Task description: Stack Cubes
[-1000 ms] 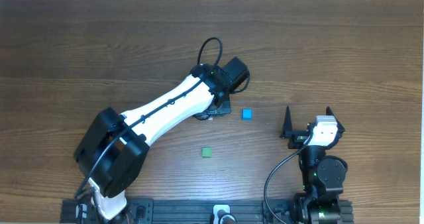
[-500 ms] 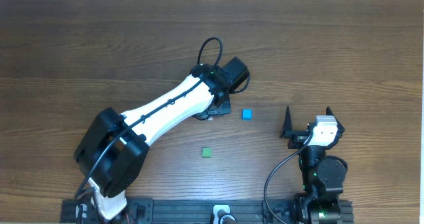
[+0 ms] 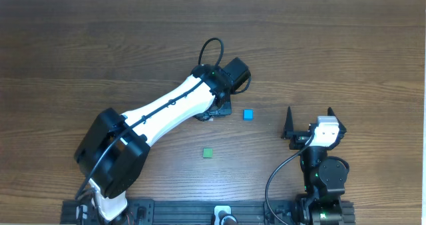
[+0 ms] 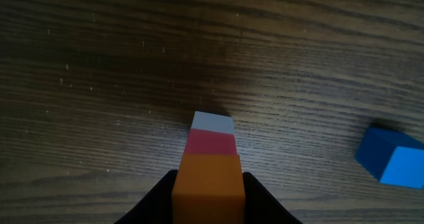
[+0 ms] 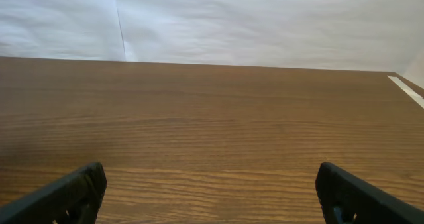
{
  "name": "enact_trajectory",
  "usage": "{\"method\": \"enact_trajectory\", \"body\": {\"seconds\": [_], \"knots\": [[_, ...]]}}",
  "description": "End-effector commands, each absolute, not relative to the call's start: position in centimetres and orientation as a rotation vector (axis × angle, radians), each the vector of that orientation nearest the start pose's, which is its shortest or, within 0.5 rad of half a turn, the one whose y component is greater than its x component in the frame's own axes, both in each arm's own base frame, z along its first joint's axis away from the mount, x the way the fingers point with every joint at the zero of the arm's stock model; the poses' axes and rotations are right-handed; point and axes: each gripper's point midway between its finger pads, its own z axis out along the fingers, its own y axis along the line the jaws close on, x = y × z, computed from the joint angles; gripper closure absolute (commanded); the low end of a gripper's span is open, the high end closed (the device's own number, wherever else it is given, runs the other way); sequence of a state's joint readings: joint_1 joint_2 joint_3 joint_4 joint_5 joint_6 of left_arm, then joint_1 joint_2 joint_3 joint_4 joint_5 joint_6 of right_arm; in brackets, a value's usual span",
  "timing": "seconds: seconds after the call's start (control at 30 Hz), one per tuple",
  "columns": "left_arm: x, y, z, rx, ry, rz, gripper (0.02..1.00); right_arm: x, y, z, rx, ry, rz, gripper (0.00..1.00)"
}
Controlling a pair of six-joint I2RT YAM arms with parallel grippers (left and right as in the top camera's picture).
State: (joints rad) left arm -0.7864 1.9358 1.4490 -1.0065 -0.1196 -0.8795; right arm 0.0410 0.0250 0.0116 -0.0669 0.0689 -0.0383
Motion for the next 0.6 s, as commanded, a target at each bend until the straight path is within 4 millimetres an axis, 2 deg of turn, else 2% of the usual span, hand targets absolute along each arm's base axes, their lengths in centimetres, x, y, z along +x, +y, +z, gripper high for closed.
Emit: {"method": "enact_trajectory", "body": {"seconds": [0.03,0.27,0.37,0.47,0.57,0.6], "knots": [[28.01,-24.87,4.93,-0.151,3.013,0.056,0.68,24.68,0.11,15.51,-0.027,1.652,-0.046,0.007],[28.01,-24.87,4.93,-0.151,3.013,0.056,0.647,24.68,0.11,15.51,-0.027,1.652,-0.046,0.009],[28.02,-24.87,4.93,-0.151,3.012,0.055,0.595,24.68,0.11,15.51,-0.027,1.652,-0.046,0.009],[28.04,-24.88,4.94,-0.152,3.011,0.054,0.435,24.68,0.11,15.51,-0.027,1.652,-0.046,0.009],[28.36,-24.6,5.15,-0.2,3.0,0.051,0.148,24.68,0.11,15.51,-0.027,1.652,-0.046,0.009],[28.62,-24.45,5.27,-0.216,2.994,0.046,0.095,24.68,0.1,15.51,-0.027,1.652,-0.047,0.007]]}}
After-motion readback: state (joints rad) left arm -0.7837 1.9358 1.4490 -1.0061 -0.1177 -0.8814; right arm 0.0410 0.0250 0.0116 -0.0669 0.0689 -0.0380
